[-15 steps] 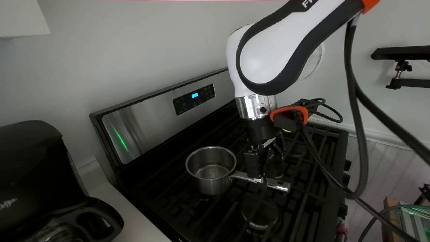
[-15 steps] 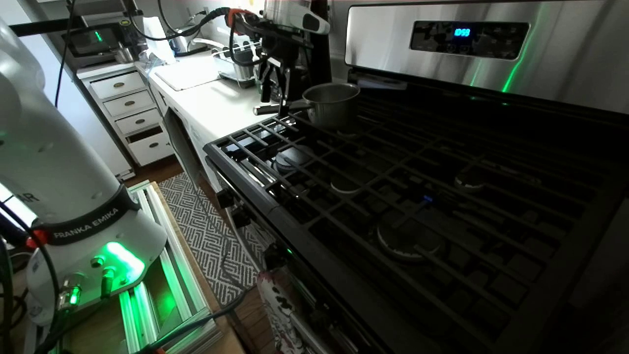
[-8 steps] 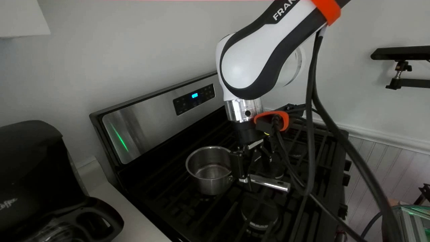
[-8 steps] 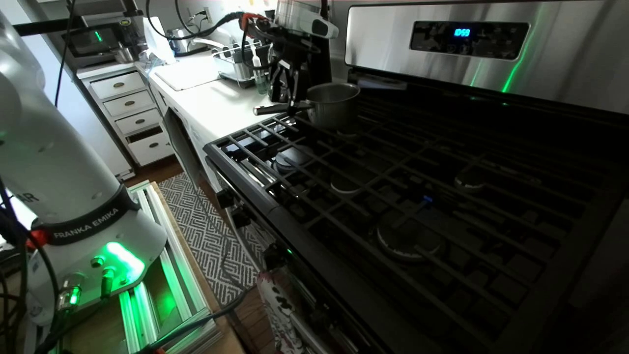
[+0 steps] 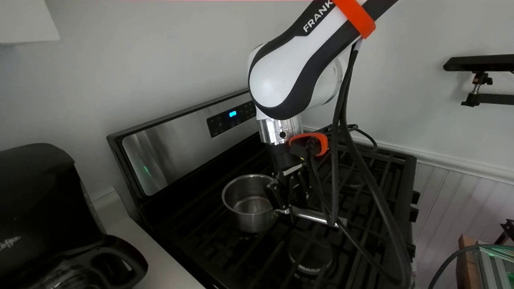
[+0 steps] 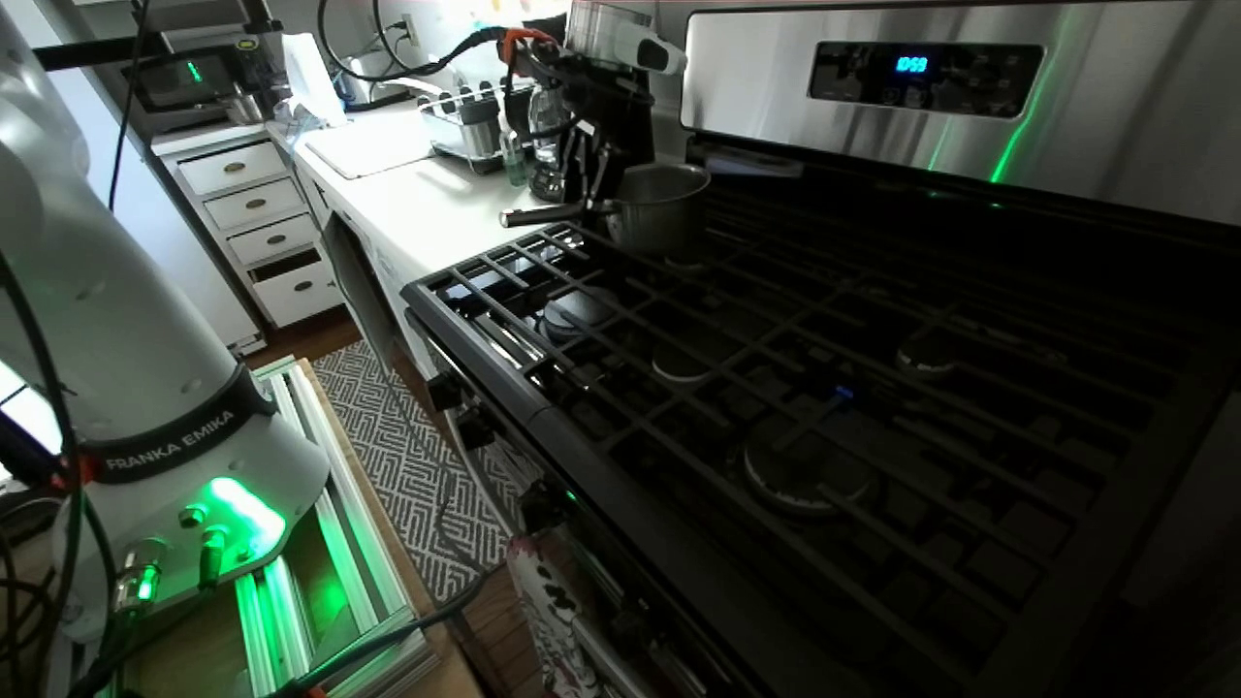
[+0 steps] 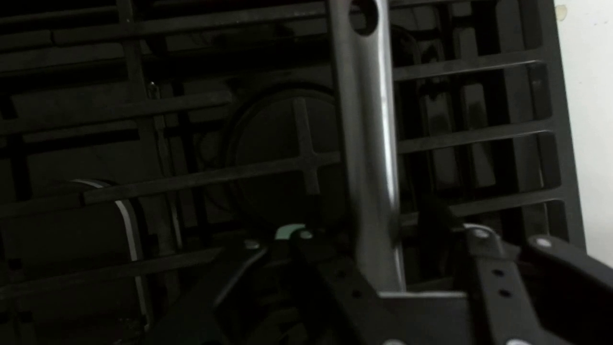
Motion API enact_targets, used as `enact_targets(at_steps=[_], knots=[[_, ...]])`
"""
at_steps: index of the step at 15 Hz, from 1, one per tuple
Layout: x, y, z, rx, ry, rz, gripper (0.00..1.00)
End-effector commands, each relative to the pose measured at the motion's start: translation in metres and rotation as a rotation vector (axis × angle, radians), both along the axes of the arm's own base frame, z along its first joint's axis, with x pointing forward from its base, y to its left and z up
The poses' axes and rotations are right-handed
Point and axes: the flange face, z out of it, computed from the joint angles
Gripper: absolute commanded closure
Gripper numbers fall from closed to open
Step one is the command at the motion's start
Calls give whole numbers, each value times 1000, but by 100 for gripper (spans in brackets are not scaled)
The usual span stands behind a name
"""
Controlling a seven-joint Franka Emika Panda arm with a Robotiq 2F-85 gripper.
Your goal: Move the pot to the center of the stove
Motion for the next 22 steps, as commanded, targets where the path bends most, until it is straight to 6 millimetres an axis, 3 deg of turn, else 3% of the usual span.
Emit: enact_targets(at_steps=[1, 4, 12, 17, 22], knots=[[12, 4, -1, 6, -13, -24, 75], [14, 5, 0, 4, -12, -22, 95], [11, 1, 12, 21, -40, -66, 93], [7, -10, 28, 53, -74, -123, 93], [5, -27, 29, 30, -78, -159, 93]])
